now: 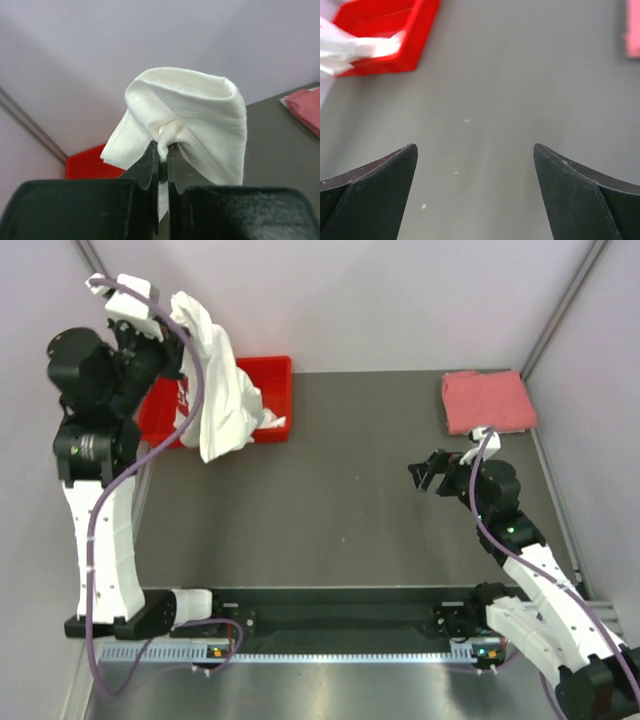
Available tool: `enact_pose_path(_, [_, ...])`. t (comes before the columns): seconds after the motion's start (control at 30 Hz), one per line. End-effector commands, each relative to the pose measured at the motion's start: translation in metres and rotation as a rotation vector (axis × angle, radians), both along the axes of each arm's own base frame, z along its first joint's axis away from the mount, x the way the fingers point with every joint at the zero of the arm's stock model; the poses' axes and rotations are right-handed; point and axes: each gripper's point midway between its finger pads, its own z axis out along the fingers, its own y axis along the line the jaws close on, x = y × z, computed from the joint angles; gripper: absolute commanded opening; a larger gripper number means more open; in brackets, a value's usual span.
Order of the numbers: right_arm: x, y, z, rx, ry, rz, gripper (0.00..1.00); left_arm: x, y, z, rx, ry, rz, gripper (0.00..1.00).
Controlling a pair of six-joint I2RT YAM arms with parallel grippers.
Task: Fold and stack the t-shirts
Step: Move the tshirt to the center of the board
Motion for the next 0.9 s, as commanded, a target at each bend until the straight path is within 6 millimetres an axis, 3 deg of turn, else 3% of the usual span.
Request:
enact_pose_path(0.0, [-0.009,0.032,0.050,0.054,-0.125,0.152,1.00,-0.042,-0.042,-0.009,-0.036,0.086,-0.245,0.00])
enact_pose_path(0.03, [-0.010,0.036,0.052,0.058,-0.126,0.170,1.00,-0.055,-0.059,-0.014,-0.054,0.113,-0.354,0.00])
enact_pose_path(0.1, [-0.014,0.046,0.057,0.071,-0.131,0.216,1.00,-0.064,-0.075,-0.027,-0.073,0.162,-0.448,0.00])
enact_pose_path(0.17, [-0.016,0.053,0.055,0.084,-0.113,0.249,1.00,-0.066,-0.096,-0.054,-0.080,0.234,-0.538,0.00])
enact_pose_path(0.2, [-0.016,0.058,0.053,0.085,-0.102,0.264,1.00,-0.059,-0.103,-0.080,-0.073,0.291,-0.539,0.00])
enact_pose_path(0.27, [-0.017,0.064,0.049,0.086,-0.081,0.285,1.00,-0.046,-0.110,-0.105,-0.022,0.318,-0.491,0.00])
enact_pose_path(0.3, [-0.017,0.071,0.041,0.080,-0.057,0.301,1.00,-0.050,-0.134,-0.134,0.016,0.378,-0.539,0.00])
enact_pose_path(0.37, [-0.013,0.074,0.033,0.062,-0.035,0.295,1.00,-0.047,-0.162,-0.167,0.098,0.419,-0.575,0.00])
enact_pose_path(0.4, [-0.012,0.078,0.026,0.051,-0.013,0.298,1.00,-0.042,-0.172,-0.198,0.123,0.485,-0.593,0.00])
enact_pose_path(0.47, [-0.010,0.076,0.017,0.034,0.017,0.272,1.00,-0.038,-0.192,-0.218,0.141,0.505,-0.635,0.00])
enact_pose_path(0.5, [-0.008,0.074,0.012,0.028,0.031,0.258,1.00,-0.030,-0.200,-0.239,0.156,0.547,-0.647,0.00])
enact_pose_path(0.6, [-0.005,0.068,0.003,0.006,0.057,0.221,1.00,-0.016,-0.220,-0.257,0.166,0.577,-0.671,0.00])
enact_pose_path(0.63, [-0.005,0.067,-0.003,0.001,0.068,0.216,1.00,-0.008,-0.230,-0.278,0.183,0.622,-0.681,0.00])
enact_pose_path(0.7, [-0.002,0.066,-0.014,-0.005,0.095,0.199,0.99,-0.004,-0.243,-0.288,0.196,0.648,-0.702,0.01])
enact_pose_path(0.73, [-0.002,0.066,-0.022,-0.008,0.112,0.194,0.97,-0.001,-0.249,-0.306,0.208,0.693,-0.727,0.10])
enact_pose_path(0.77, [-0.001,0.068,-0.026,0.005,0.124,0.190,0.95,-0.002,-0.252,-0.312,0.215,0.713,-0.743,0.29])
enact_pose_path(0.8, [0.000,0.070,-0.041,0.003,0.162,0.189,0.93,-0.003,-0.253,-0.320,0.227,0.752,-0.751,0.98])
enact_pose_path(0.87, [0.002,0.079,-0.047,0.032,0.173,0.208,0.91,0.001,-0.247,-0.322,0.258,0.754,-0.727,0.99])
